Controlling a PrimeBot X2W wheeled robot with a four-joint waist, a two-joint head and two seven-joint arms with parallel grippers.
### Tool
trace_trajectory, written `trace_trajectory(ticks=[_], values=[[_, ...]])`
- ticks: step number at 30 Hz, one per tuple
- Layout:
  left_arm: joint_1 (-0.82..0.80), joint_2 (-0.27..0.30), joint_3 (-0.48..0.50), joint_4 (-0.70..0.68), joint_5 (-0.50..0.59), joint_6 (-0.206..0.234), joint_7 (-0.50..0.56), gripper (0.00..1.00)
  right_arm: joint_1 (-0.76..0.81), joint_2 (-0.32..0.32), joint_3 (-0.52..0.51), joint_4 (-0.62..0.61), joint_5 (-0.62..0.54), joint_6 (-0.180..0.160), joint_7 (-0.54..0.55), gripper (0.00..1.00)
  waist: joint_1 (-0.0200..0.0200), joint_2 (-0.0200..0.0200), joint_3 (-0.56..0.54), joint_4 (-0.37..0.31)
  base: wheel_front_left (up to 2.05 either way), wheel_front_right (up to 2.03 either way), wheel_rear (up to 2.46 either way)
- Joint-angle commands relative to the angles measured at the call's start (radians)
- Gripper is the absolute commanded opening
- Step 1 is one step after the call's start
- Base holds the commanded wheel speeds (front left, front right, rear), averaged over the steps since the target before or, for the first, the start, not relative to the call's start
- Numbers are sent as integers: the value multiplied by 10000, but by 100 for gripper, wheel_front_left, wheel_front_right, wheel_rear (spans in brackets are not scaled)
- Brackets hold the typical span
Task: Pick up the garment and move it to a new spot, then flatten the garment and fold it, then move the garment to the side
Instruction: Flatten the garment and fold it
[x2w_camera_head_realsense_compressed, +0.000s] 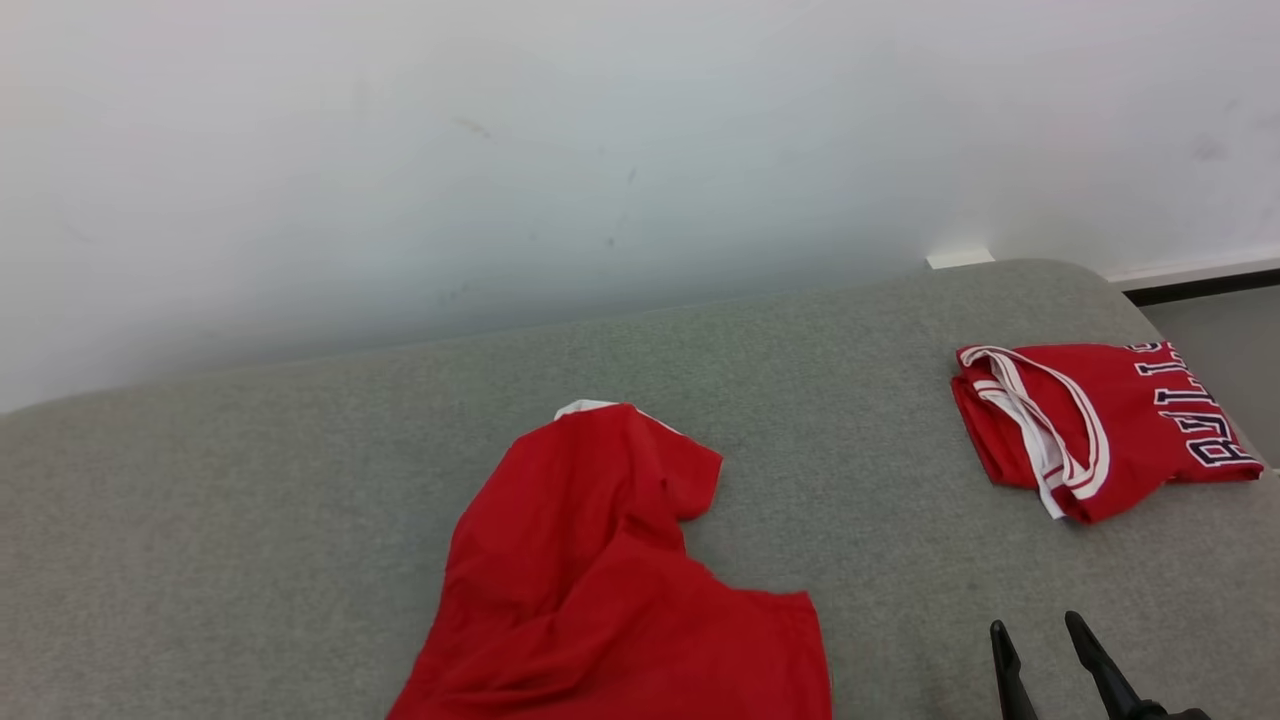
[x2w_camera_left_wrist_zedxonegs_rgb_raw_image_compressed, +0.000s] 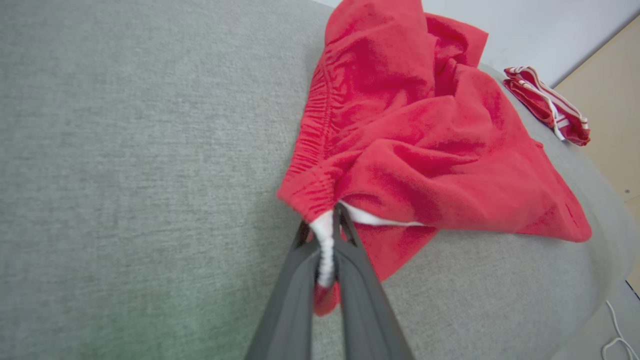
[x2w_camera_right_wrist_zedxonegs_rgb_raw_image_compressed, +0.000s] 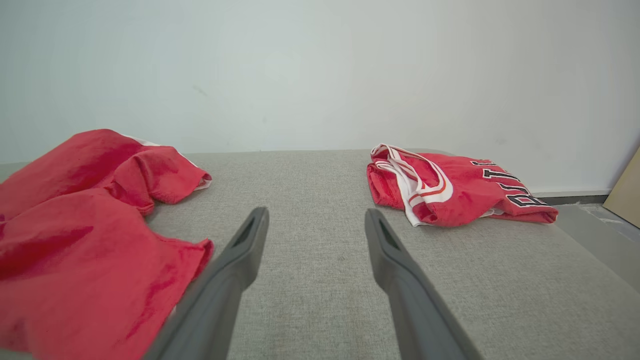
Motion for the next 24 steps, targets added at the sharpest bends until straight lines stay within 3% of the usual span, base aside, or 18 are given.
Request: trace_trajectory(ticks=[1, 2, 7, 13, 18, 24], values=[[-73, 44, 114, 184, 187, -12, -59, 93, 86, -20, -44, 30, -119, -25, -25, 100, 0, 0, -52, 114, 0, 0, 0], [-57, -18, 165, 281, 244, -30, -87, 100, 109, -18, -57, 25, -110, -25, -25, 100, 0, 0, -64, 155, 0, 0, 0], [267, -208, 346, 625, 226, -106, -102, 100, 195, -18, -51, 33, -164, -25, -25, 100, 0, 0, -114, 284, 0, 0, 0], [784, 50, 694, 503, 92, 155, -77, 100, 241, -17, -39, 17, -136, -25, -25, 100, 0, 0, -146, 384, 0, 0, 0], [1208, 677, 1022, -39, 9, 920, 523, 100, 205, -18, 51, 14, -94, -25, -26, 100, 0, 0, -149, 339, 0, 0, 0], [1089, 1174, 1311, -2054, 404, 1785, 660, 100, 102, -15, 136, -6, -58, -25, -26, 100, 0, 0, -128, 6, 0, 0, 0]])
